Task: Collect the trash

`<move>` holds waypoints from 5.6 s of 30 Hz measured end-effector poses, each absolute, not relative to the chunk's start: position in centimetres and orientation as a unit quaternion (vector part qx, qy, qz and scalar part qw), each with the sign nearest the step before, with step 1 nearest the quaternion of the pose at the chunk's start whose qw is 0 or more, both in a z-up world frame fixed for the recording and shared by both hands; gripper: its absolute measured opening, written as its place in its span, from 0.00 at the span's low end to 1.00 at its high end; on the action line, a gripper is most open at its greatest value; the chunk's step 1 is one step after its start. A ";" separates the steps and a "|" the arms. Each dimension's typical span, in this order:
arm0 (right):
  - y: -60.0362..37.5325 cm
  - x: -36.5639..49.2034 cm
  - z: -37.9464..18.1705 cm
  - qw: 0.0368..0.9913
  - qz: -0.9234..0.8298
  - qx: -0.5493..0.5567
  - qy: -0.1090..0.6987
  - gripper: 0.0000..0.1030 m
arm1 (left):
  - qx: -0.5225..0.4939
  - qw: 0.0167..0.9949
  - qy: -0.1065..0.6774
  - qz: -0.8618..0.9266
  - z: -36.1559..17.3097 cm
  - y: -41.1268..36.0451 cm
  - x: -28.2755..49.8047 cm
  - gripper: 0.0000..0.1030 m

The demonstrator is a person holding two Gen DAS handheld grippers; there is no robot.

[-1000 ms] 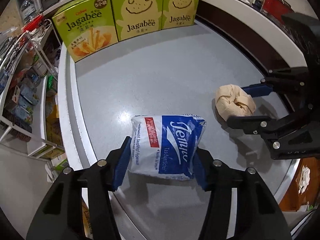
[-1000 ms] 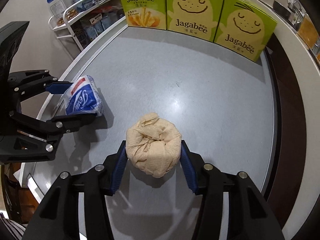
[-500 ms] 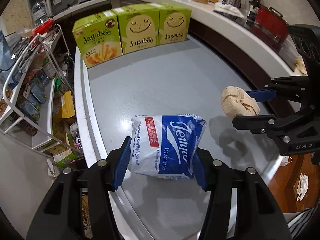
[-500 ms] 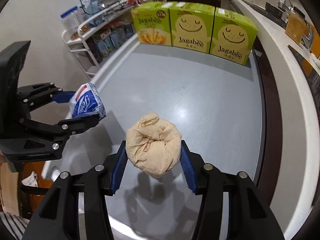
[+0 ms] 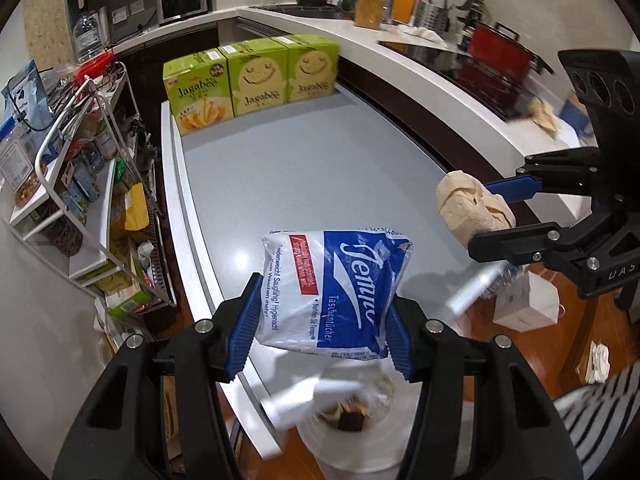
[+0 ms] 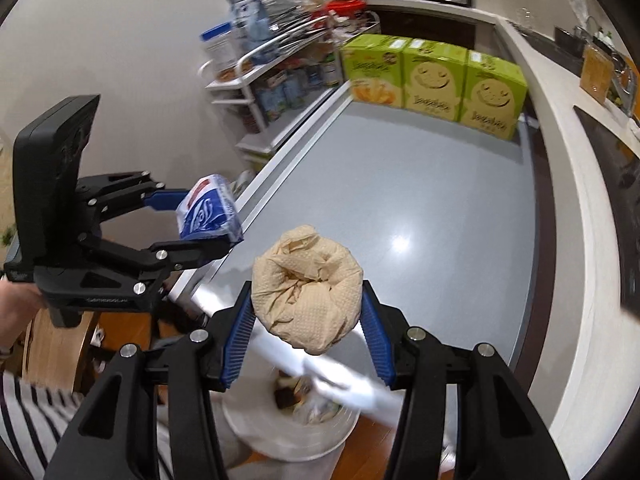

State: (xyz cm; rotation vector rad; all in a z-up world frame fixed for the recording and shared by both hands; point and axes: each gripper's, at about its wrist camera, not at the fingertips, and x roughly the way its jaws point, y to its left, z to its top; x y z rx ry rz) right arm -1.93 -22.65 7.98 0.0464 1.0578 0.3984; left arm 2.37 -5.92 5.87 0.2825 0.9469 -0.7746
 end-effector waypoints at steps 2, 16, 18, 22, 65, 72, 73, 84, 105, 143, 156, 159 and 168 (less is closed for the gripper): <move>-22.1 -3.8 7.7 0.837 0.201 0.016 0.509 0.48 | 0.132 0.806 0.448 -0.365 5.7 -5.4 1.1 0.55; -19.1 -11.9 2.7 0.769 0.245 -0.010 0.591 0.48 | 0.153 0.750 0.519 -0.379 1.5 -4.0 -7.3 0.55; -18.9 -12.2 1.4 0.760 0.244 -0.007 0.603 0.48 | 0.161 0.742 0.532 -0.375 0.1 -3.9 -8.1 0.55; -18.5 -12.2 -1.8 0.744 0.227 -0.002 0.628 0.48 | 0.166 0.729 0.555 -0.366 -2.5 -4.1 -8.5 0.55; -21.1 -11.2 -7.2 0.715 0.105 0.126 0.679 0.94 | 0.162 0.689 0.625 -0.329 -7.9 -4.2 -7.5 0.90; -21.8 -11.2 -4.1 0.726 0.109 0.129 0.666 0.95 | 0.115 0.714 0.604 -0.335 -3.6 -3.5 -6.8 0.90; -22.0 -11.0 -3.5 0.733 0.108 0.128 0.659 0.95 | 0.111 0.722 0.596 -0.333 -2.9 -3.4 -6.6 0.90; -23.2 -8.2 4.2 0.814 0.088 0.136 0.558 0.95 | 0.072 0.808 0.513 -0.280 3.8 -2.6 -3.9 0.96; -25.5 -4.0 12.8 0.938 -0.020 0.085 0.335 0.95 | 0.011 0.925 0.358 -0.125 10.5 0.7 1.5 0.96; -26.7 -1.2 12.8 0.941 -0.064 0.074 0.324 0.95 | 0.019 0.935 0.348 -0.071 9.5 -0.1 5.0 0.98; -26.1 -0.5 12.4 0.940 -0.061 0.066 0.328 0.95 | 0.009 0.933 0.354 -0.070 9.1 0.3 6.2 0.98; -26.0 -0.5 12.4 0.940 -0.060 0.067 0.328 0.95 | 0.005 0.933 0.354 -0.070 9.1 0.4 6.4 0.98; -25.6 -0.4 12.5 0.940 -0.057 0.066 0.329 0.95 | 0.001 0.929 0.358 -0.094 9.3 0.2 6.5 0.98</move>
